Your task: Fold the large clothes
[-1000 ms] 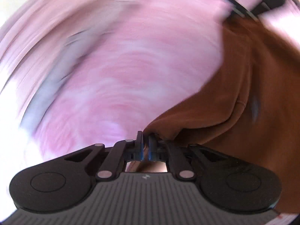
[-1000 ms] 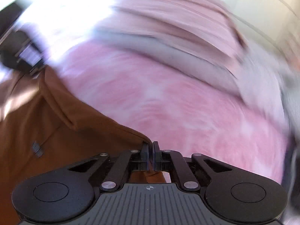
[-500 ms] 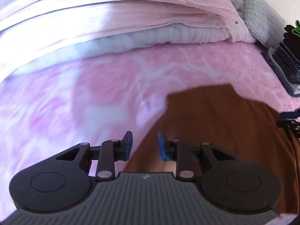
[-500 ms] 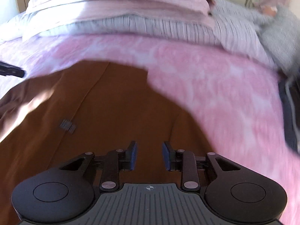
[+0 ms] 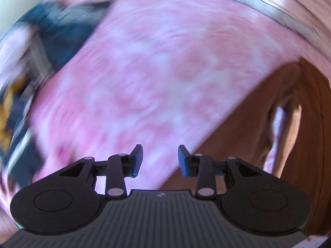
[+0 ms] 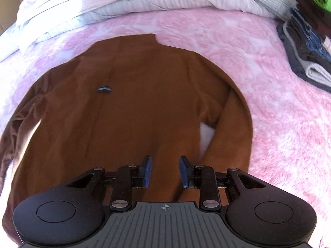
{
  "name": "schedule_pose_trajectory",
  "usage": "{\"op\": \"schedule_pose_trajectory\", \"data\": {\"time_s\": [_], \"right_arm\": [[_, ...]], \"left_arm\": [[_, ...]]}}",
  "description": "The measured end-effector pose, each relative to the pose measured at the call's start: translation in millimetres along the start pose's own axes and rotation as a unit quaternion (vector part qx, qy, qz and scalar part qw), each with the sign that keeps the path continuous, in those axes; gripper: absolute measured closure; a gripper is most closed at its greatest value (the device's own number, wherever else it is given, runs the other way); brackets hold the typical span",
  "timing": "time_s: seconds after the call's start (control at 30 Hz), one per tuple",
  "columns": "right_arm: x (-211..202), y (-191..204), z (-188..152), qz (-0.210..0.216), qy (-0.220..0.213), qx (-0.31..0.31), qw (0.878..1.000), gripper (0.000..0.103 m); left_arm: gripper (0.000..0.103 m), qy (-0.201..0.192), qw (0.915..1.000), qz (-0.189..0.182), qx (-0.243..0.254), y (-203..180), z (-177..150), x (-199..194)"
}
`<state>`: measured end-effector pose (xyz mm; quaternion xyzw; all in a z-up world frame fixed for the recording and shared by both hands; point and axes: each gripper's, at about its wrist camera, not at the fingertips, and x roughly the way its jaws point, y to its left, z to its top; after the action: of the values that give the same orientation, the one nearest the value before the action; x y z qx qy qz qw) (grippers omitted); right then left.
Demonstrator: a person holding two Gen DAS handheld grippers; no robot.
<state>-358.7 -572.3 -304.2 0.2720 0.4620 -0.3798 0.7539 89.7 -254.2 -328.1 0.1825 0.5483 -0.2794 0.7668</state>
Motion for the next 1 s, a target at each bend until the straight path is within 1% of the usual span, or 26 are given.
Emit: {"op": "schedule_pose_trajectory", "data": {"time_s": [0.07,0.13,0.2,0.27,0.33,0.4,0.43,0.47,0.5,0.53,0.57,0.6,0.67,0.73,0.8,0.9,0.93,1.0], "right_arm": [[-5,15,-2,0.004,-0.001,-0.012,1.000,0.077],[-10,32,-4,0.009,-0.004,-0.023,1.000,0.077],[-13,49,-7,0.017,-0.005,-0.035,0.999,0.077],[-16,65,-10,0.021,-0.005,-0.049,0.999,0.077],[-18,81,-14,0.025,-0.005,-0.060,0.998,0.077],[-19,93,-19,0.030,-0.005,-0.063,0.998,0.077],[-19,98,-21,0.031,-0.005,-0.064,0.997,0.077],[-19,103,-22,0.031,-0.005,-0.066,0.997,0.077],[-20,108,-23,0.032,-0.005,-0.069,0.997,0.077],[-21,114,-25,0.032,-0.007,-0.072,0.997,0.077],[-23,118,-26,0.031,-0.010,-0.076,0.997,0.077],[-26,122,-28,0.030,-0.013,-0.080,0.996,0.077],[-29,126,-29,0.026,-0.020,-0.087,0.996,0.077],[-31,129,-32,0.020,-0.020,-0.085,0.996,0.077],[-31,132,-37,0.016,-0.018,-0.078,0.997,0.077],[-31,134,-44,0.010,-0.014,-0.073,0.997,0.077],[-33,134,-48,0.007,-0.013,-0.073,0.997,0.077],[-34,131,-53,0.000,-0.007,-0.068,0.998,0.077]], "left_arm": [[0.071,0.006,0.9993,-0.007,-0.036,26,-18,-14],[0.071,0.017,0.9977,-0.016,-0.064,45,-38,-20],[0.066,0.037,0.9937,-0.038,-0.099,58,-55,-19],[0.056,0.044,0.9897,-0.042,-0.130,67,-70,-17],[0.052,0.050,0.9851,-0.046,-0.158,80,-82,-10],[0.052,0.060,0.9833,-0.041,-0.167,87,-95,-6],[0.055,0.063,0.9828,-0.041,-0.169,88,-101,-4],[0.064,0.062,0.9835,-0.041,-0.165,87,-105,-2],[0.075,0.054,0.9877,-0.026,-0.144,82,-105,-2],[0.103,0.045,0.9910,-0.017,-0.125,78,-104,-3],[0.103,0.034,0.9916,-0.027,-0.122,79,-100,-6],[0.103,0.010,0.9918,-0.030,-0.124,81,-93,-14],[0.102,-0.047,0.9940,-0.018,-0.097,85,-70,-34],[0.102,-0.104,0.9911,-0.005,-0.084,98,-40,-53],[0.102,-0.144,0.9865,0.003,-0.077,115,-8,-60],[0.102,-0.180,0.9820,0.029,-0.050,131,37,-53],[0.102,-0.185,0.9815,0.031,-0.037,133,48,-47],[0.102,-0.178,0.9828,0.047,-0.007,130,63,-31]]}}
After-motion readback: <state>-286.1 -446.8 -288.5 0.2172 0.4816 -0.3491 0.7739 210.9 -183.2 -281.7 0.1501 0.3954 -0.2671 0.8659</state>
